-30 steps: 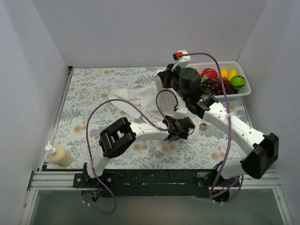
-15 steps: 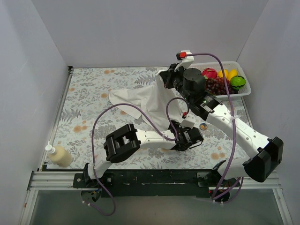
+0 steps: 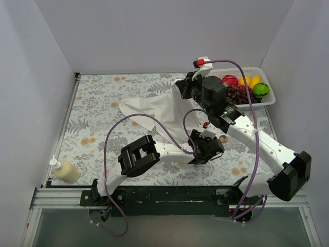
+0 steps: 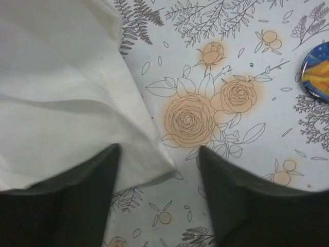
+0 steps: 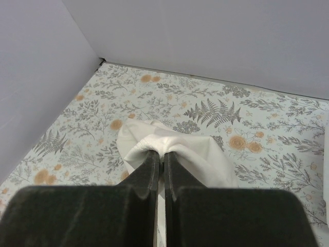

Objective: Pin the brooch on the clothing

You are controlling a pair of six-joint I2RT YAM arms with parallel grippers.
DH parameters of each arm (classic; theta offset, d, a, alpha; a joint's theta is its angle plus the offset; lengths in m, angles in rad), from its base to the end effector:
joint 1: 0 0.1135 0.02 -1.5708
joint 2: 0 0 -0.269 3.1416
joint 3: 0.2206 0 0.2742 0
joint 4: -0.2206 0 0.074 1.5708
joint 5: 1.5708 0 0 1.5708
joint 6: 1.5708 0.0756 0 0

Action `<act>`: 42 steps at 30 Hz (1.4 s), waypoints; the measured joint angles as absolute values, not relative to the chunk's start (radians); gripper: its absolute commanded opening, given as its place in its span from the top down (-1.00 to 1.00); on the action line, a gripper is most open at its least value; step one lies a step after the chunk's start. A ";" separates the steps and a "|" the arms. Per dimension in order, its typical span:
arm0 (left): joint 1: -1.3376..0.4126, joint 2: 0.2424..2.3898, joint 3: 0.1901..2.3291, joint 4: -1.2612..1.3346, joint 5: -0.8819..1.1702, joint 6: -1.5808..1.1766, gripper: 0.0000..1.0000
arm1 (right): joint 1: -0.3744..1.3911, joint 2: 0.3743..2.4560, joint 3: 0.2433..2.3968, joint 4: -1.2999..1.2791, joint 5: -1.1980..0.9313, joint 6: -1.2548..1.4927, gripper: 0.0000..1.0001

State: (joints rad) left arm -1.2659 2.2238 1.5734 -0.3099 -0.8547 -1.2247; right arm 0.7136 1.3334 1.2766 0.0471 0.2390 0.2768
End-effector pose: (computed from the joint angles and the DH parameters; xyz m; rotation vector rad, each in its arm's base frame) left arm 0.2056 -0.4632 0.1116 -0.2623 2.1405 -0.3264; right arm 0.2950 0.2317 0.4182 -0.1609 1.6027 0.5838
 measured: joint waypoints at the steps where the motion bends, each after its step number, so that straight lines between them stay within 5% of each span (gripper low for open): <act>1: -1.264 2.230 1.574 -0.295 -0.857 -1.217 0.34 | 0.713 1.333 1.277 0.047 0.236 0.274 0.97; 4: -1.260 2.251 1.585 -0.266 -0.869 -1.197 0.94 | 0.708 1.332 1.271 0.047 0.233 0.266 0.97; 5: -1.259 2.257 1.590 -0.268 -0.870 -1.195 1.00 | 0.706 1.330 1.268 0.047 0.233 0.264 0.97; 13: -1.243 2.152 1.444 -0.290 -0.862 -1.242 1.00 | 0.671 1.328 1.265 0.046 0.233 0.231 0.97; 22: -0.939 1.542 1.151 -0.363 -0.778 -1.269 1.00 | 0.625 1.296 1.276 0.006 0.231 0.183 0.97; 27: -0.816 1.333 1.298 -0.335 -0.813 -1.137 1.00 | 0.625 1.272 1.328 -0.008 0.189 0.167 0.97; 35: -0.835 1.339 1.676 -0.267 -0.803 -0.890 1.00 | 0.625 1.164 1.412 0.035 0.062 0.130 0.97; 42: -0.835 1.282 1.787 -0.259 -0.738 -0.785 1.00 | 0.625 0.971 1.393 0.144 -0.021 0.107 0.97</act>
State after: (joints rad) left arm -0.8349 1.2823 1.7874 -0.2592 -0.7380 -0.7845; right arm 0.6250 0.9714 1.3930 0.1436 -0.0212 0.1070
